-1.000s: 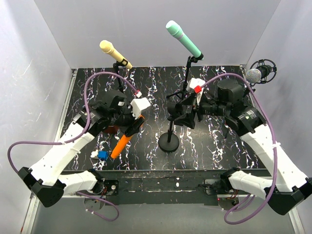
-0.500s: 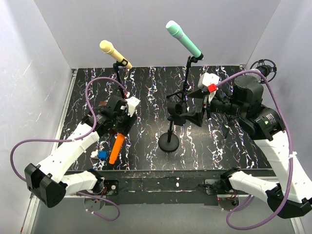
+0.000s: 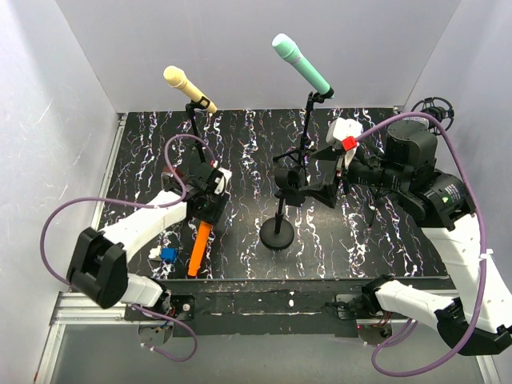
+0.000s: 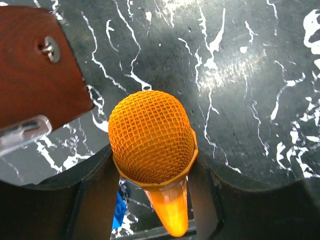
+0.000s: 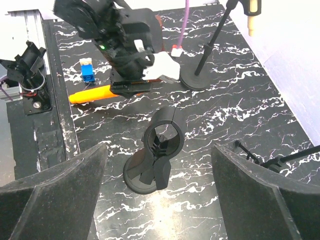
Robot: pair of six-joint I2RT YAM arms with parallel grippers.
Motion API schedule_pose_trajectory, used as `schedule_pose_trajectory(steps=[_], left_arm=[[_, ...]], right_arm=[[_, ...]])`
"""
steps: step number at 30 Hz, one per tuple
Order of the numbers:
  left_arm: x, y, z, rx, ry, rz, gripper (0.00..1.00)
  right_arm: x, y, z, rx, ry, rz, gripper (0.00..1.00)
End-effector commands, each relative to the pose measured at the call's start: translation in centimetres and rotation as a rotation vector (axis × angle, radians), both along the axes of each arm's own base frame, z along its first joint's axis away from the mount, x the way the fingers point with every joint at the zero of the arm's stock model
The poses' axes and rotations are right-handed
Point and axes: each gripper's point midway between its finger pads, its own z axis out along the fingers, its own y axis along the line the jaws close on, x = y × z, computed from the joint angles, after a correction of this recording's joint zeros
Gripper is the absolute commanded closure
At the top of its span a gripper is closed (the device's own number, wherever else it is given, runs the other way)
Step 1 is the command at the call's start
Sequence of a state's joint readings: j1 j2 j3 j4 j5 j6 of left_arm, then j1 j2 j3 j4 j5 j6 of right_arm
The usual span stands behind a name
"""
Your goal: Remove the microphone from the stand
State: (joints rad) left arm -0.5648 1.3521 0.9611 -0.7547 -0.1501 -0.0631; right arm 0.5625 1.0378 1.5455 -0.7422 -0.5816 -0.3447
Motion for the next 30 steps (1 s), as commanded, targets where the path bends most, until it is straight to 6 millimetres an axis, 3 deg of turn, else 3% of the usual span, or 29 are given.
schedule_pose_trajectory(steps=[1,4,9,12,15,17,20,26,30], left_arm=[[2.2,-0.8,-1.9,0.019,-0.01,0.004,1.0],[2.6,-0.3,-4.5,0.102,0.063,0.01,0.99],[2.5,-0.3,-7.4,0.139,0.166,0.025,0.54],[2.7,-0.6,-7.5,0.127,0.164,0.015,0.36],[2.7,-0.5,-7.0,0.129,0.165,0.012,0.28],[2.7,-0.8,-5.8,0.114,0.153,0.005,0.21],[3.0,-1.4,-3.3,0.072,0.117,-0.01,0.18],[4.1,-5.2,4.3,-0.097,-0.048,-0.198,0.11],[4.1,-8.1,9.9,-0.246,-0.235,-0.428,0.1]], right_arm=[[-0.4,-0.5,1.0,0.001,-0.035,-0.004,0.09],[-0.3,-0.5,1.0,0.003,-0.041,-0.005,0.09],[-0.1,-0.6,1.1,-0.001,-0.051,-0.017,0.09],[-0.2,-0.9,0.9,-0.011,-0.054,-0.02,0.08],[-0.4,-1.0,0.3,-0.02,-0.044,-0.024,0.07],[-0.4,-1.0,-0.3,-0.026,-0.027,-0.025,0.07],[-0.6,-0.9,-1.3,-0.033,0.005,-0.015,0.07],[0.1,-0.7,-2.9,-0.073,0.074,-0.034,0.07],[0.9,-0.7,-4.0,-0.103,0.097,-0.058,0.07]])
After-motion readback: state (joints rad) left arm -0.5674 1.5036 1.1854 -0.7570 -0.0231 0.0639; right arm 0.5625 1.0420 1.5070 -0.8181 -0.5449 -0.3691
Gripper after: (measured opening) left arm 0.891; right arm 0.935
